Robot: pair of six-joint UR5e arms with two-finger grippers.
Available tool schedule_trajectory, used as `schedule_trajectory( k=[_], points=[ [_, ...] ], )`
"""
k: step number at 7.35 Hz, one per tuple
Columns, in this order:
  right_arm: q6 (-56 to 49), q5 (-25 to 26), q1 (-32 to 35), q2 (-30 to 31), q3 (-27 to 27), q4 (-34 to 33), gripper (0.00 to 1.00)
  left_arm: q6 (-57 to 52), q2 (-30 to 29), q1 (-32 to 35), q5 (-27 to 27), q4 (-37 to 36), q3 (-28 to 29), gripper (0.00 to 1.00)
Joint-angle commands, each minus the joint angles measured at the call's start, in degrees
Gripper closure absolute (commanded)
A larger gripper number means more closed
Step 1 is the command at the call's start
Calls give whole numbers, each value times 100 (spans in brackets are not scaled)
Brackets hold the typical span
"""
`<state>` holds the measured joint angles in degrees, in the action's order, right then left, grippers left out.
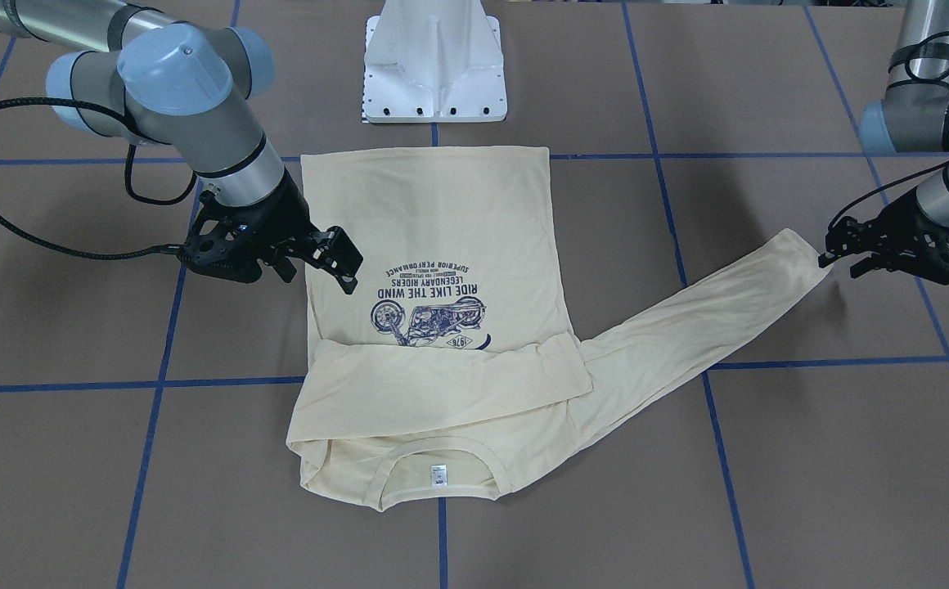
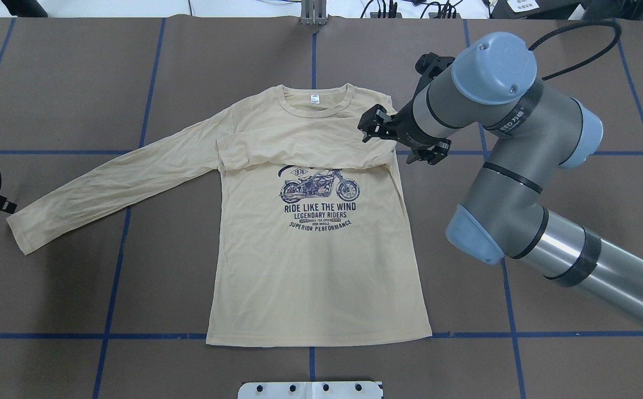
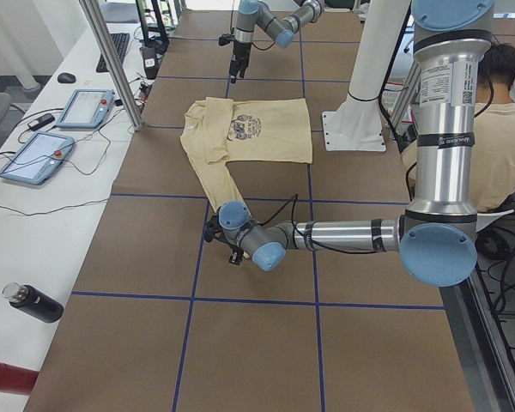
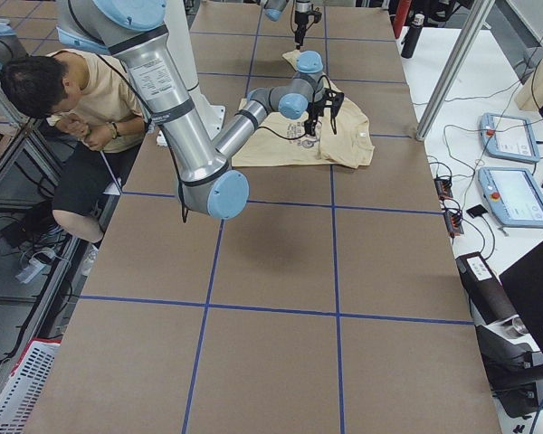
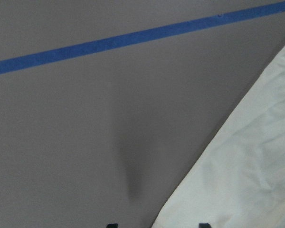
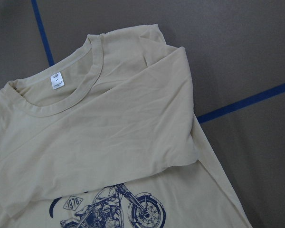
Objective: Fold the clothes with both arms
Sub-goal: 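Release the sleeve and raise the right gripper away from the shirt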
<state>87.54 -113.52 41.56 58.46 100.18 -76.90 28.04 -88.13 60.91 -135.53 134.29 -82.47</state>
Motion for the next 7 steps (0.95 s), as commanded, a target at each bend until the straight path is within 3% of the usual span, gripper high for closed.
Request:
schedule_trajectory(
  k=[1,4,7],
  points=[
    [0,-3,10,51,37,0,2,0,-11,-62,0,0,38,42],
    [0,6,2,52,37,0,2,-26,-11,-71,0,-9,82,51],
    [0,-3,2,43,28,0,2,-53,-11,-71,0,0,144,52]
  ],
)
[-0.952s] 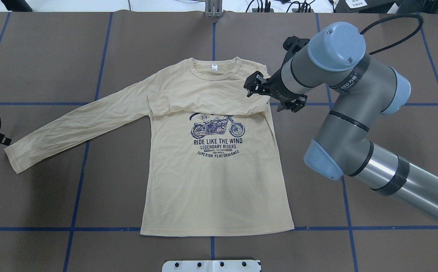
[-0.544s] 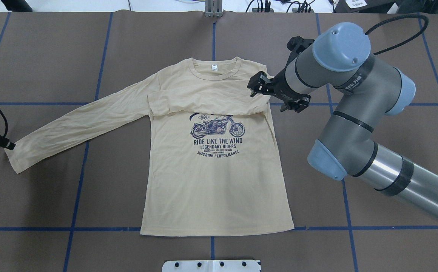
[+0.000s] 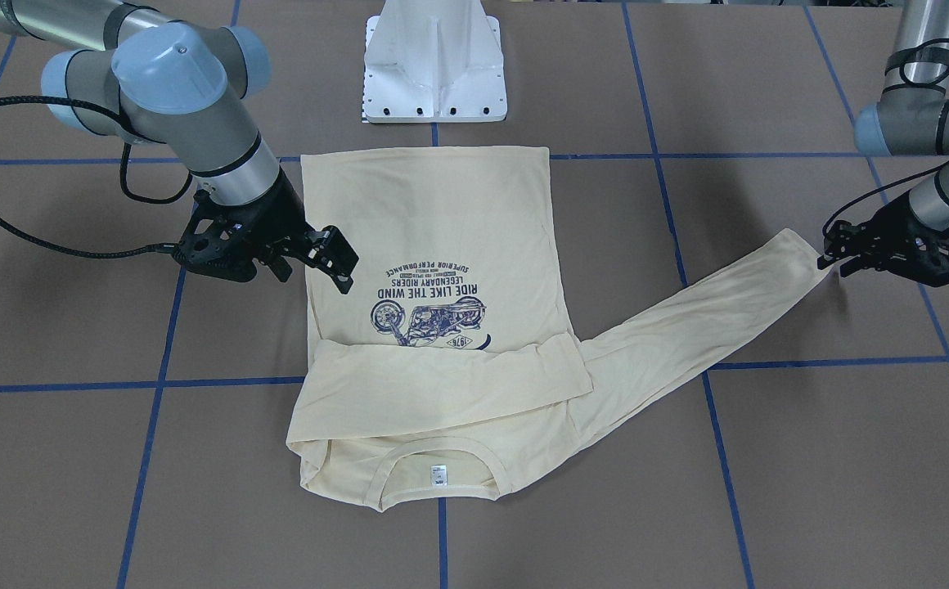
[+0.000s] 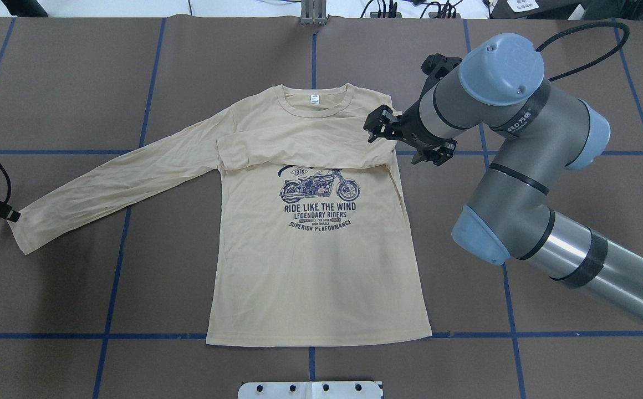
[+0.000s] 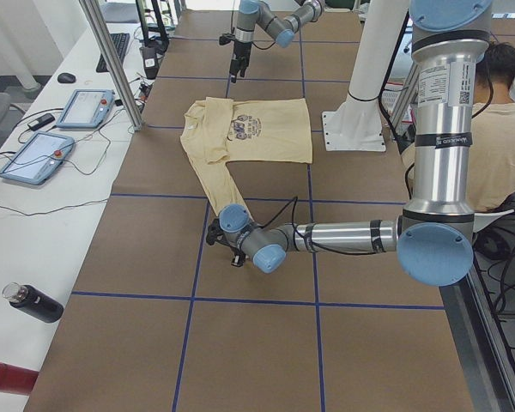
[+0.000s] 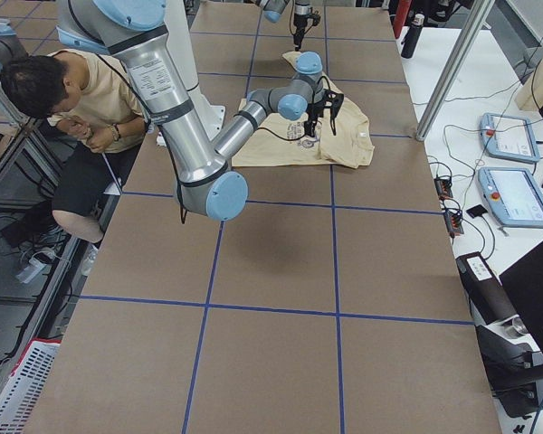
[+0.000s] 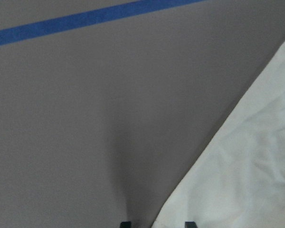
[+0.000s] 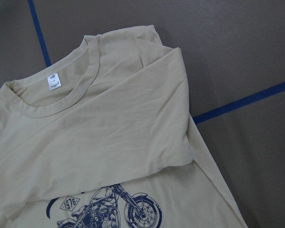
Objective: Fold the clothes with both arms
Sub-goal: 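Release the sleeve and raise the right gripper away from the shirt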
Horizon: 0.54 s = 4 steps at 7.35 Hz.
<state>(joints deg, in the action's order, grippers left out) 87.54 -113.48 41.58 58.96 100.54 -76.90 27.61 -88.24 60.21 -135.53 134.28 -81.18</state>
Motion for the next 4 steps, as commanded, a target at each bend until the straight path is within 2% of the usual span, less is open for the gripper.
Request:
schedule_trajectory(
  k=[1,4],
  points=[
    [0,10,-18,-25,-8,0,2,-1,0,0,-9,1,14,52],
    [0,2,-9,-25,-8,0,2,-1,0,0,-26,1,14,55]
  ],
)
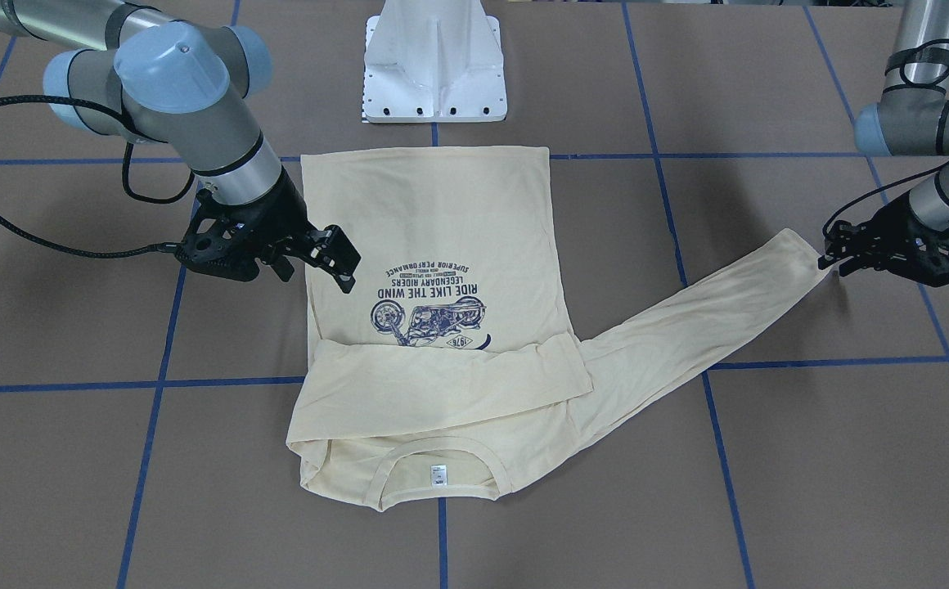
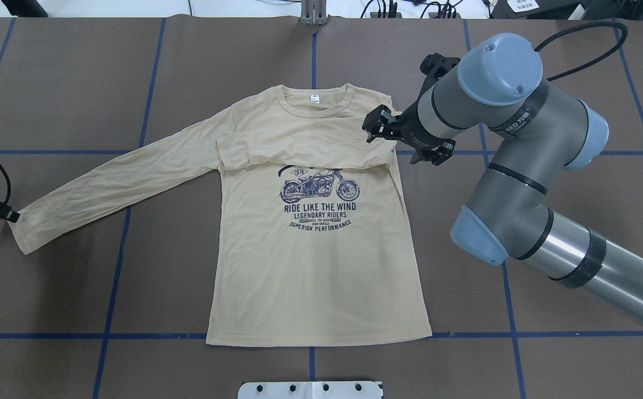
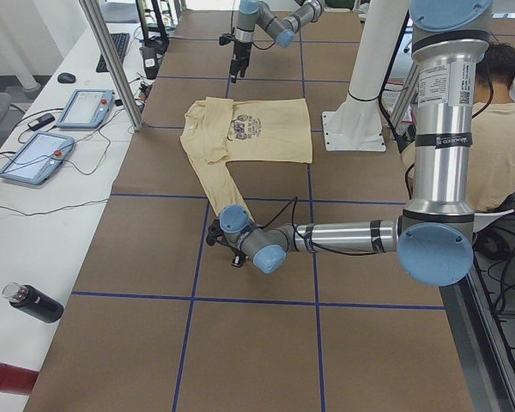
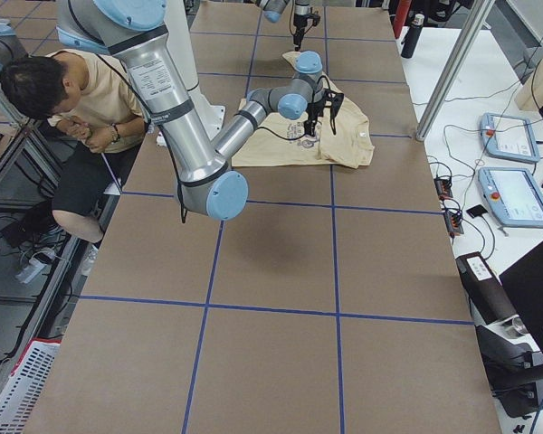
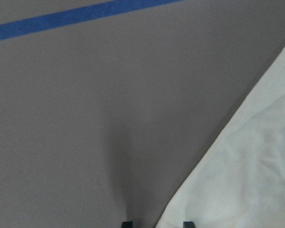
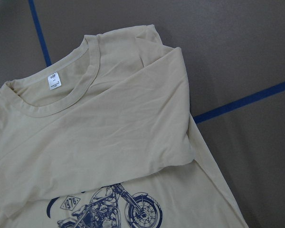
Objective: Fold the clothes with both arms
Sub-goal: 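Release the sleeve and raise the right gripper away from the shirt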
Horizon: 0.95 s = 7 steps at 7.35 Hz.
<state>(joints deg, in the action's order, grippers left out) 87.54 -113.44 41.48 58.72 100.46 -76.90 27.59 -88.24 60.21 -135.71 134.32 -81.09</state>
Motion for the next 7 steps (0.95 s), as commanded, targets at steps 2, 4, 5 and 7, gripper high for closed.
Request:
schedule_trajectory(
  k=[2,4,5,7],
  points=[
    [0,-3,0,-10,0,0,2,0,0,-17,-17,6,-3,57],
    [0,-3,9,-10,8,0,2,9,9,-35,-17,6,-3,58],
    [0,-3,9,-1,52,0,2,0,9,-44,-17,-2,-3,58],
    [0,-3,9,8,70,-9,2,9,9,-44,-17,-2,6,84]
  ],
)
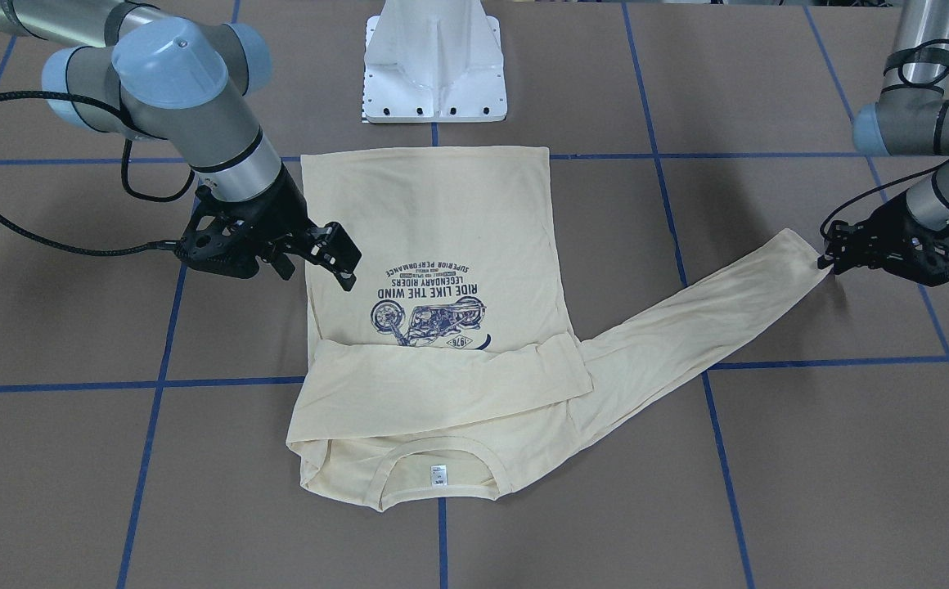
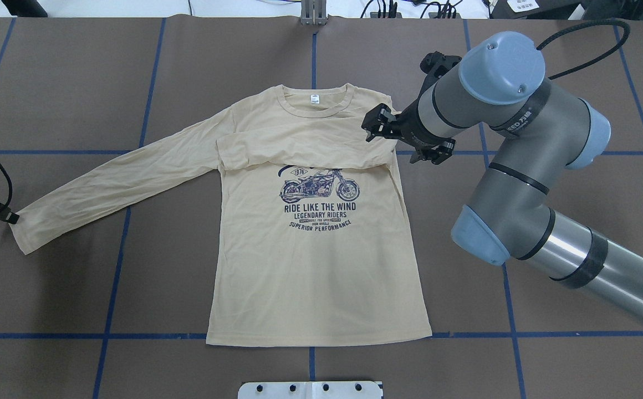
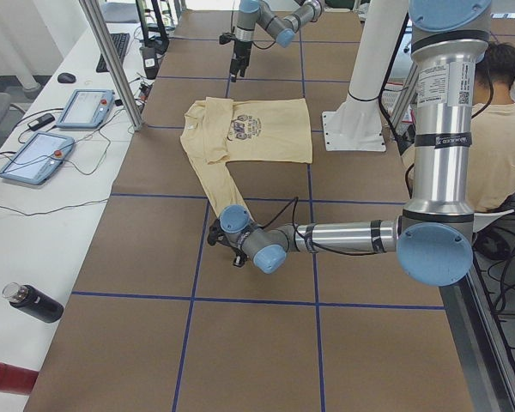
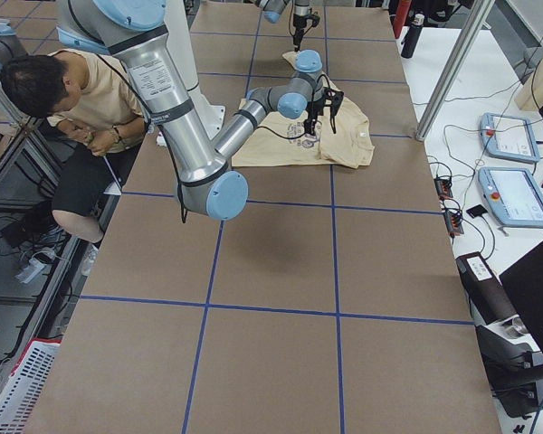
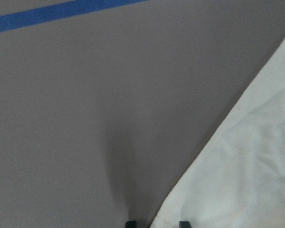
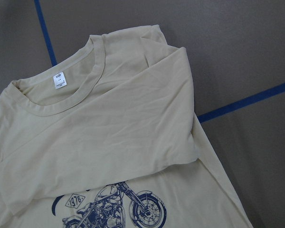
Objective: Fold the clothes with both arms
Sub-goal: 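Release the sleeve and raise the right gripper away from the shirt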
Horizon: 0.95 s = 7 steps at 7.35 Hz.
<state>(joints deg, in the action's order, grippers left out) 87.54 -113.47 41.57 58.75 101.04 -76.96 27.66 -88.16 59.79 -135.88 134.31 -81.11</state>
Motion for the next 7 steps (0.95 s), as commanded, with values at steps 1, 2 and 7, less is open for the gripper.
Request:
schedule_trajectory(
  k=[1,2,7],
  points=[
    [0,-9,0,14,12,-3,2,2,0,-2,0,-1,-1,100],
    [0,-9,9,14,12,-3,2,11,0,-11,-17,-1,-45,100],
    [-1174,-904,1017,1154,566,15,1,1614,-602,15,-360,-816,-1485,100]
  ],
)
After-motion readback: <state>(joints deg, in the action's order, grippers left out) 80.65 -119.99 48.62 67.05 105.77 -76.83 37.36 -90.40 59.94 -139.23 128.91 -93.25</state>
